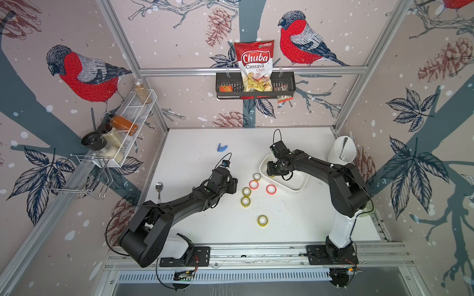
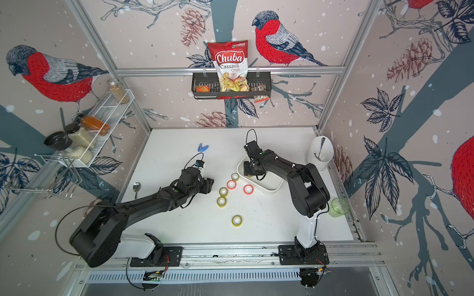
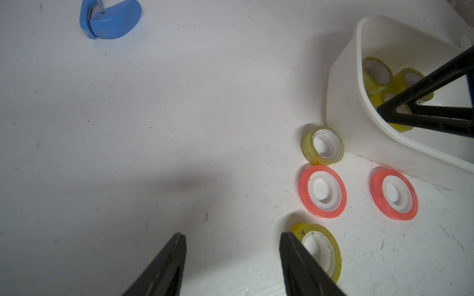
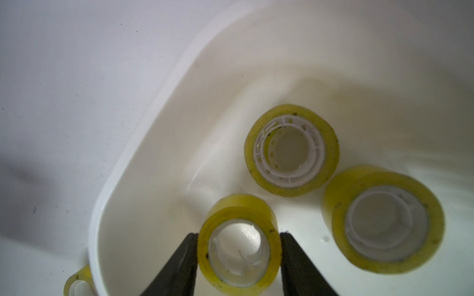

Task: Put the transparent tape into the storage box
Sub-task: Place the tape in the storage box.

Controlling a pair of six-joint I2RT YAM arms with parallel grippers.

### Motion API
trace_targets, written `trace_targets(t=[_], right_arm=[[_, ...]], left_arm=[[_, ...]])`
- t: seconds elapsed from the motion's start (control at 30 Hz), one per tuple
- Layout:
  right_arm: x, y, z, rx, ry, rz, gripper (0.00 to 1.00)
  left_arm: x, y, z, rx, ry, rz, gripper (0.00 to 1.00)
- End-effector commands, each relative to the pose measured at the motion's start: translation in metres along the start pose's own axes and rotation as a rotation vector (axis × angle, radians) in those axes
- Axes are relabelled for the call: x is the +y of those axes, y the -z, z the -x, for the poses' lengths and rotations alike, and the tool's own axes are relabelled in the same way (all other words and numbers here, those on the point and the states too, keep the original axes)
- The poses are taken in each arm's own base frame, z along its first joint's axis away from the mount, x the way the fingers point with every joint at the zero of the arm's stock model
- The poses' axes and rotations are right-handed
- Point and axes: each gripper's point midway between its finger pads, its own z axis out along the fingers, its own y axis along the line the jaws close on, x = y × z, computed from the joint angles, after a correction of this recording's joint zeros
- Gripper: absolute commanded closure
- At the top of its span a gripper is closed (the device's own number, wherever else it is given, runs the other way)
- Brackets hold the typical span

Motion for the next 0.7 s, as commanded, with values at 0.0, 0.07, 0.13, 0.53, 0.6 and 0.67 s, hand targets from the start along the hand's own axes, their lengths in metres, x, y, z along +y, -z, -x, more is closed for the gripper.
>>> trace_targets(t=[0.0, 0.07, 0.13, 0.53, 0.6, 0.67], right_arm=[[0.004, -0.001, 0.005, -0.011, 0.015, 0.009, 0.44], [0.004, -0.001, 0.005, -0.010, 0.016, 0.006, 0.41], [0.003, 0.001, 0.006, -0.015, 0.015, 0.001, 0.40], [0.019, 0.052, -0.004, -0.100, 0.052, -0.014, 0.38], [0.025, 0.061, -0.015, -0.103, 0.074, -0.011, 0.38], [0.031, 0.067, -0.029, -0.095, 0.103, -0.010, 0.37]], left_arm=[[-0.003, 0.000, 0.006, -0.024, 0.002, -0.017, 0.37], [-0.003, 0.000, 0.006, -0.024, 0.002, -0.016, 0.37], [-0.003, 0.001, 0.007, -0.026, 0.002, -0.016, 0.37], [-0.003, 0.002, 0.007, -0.029, 0.001, -0.016, 0.37], [-0.003, 0.002, 0.007, -0.029, 0.002, -0.017, 0.37], [-0.003, 0.003, 0.008, -0.029, 0.003, -0.018, 0.37]])
